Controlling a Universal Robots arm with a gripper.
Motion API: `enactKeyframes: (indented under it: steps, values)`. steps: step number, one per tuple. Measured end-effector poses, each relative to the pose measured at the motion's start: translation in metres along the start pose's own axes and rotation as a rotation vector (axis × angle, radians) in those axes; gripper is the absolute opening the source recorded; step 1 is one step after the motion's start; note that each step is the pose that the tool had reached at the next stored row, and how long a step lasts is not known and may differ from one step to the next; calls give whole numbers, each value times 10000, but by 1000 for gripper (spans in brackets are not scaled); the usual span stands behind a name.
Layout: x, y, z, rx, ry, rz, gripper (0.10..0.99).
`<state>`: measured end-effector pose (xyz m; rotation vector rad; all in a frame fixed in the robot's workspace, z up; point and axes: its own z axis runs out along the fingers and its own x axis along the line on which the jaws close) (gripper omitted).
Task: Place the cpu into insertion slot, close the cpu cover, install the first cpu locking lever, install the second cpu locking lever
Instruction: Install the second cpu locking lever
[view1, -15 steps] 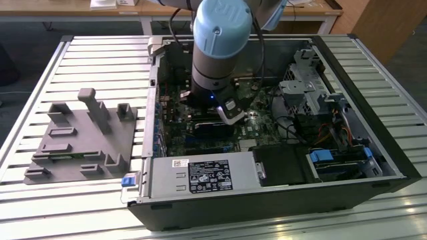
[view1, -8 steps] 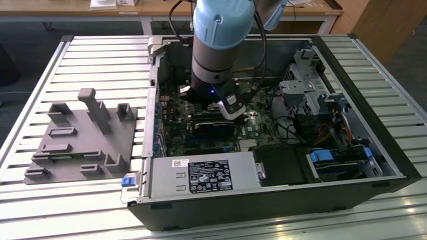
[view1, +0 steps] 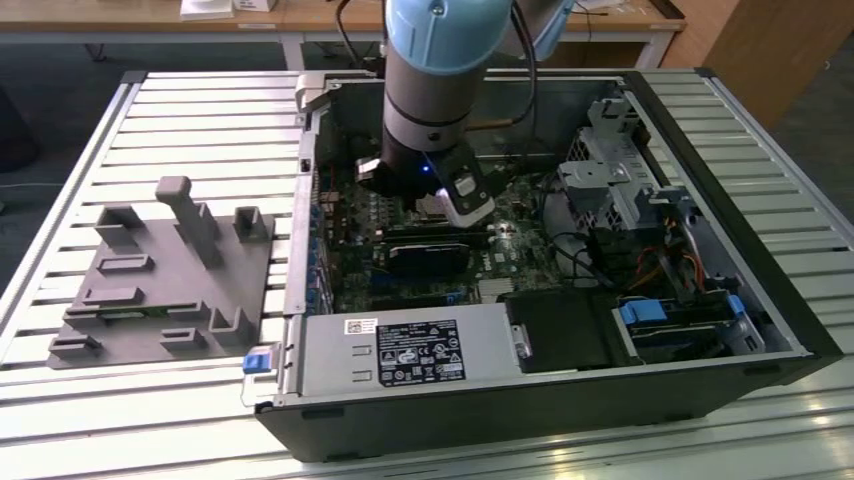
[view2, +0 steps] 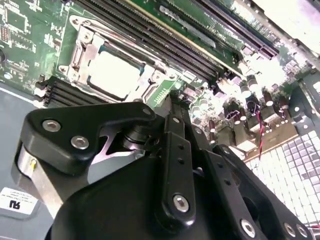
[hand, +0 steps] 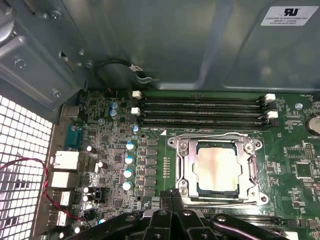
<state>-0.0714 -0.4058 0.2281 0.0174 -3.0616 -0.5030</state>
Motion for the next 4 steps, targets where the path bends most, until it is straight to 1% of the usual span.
enactKeyframes:
  steps: [4]
  values:
    - [0,0,-1,1,0,3,106]
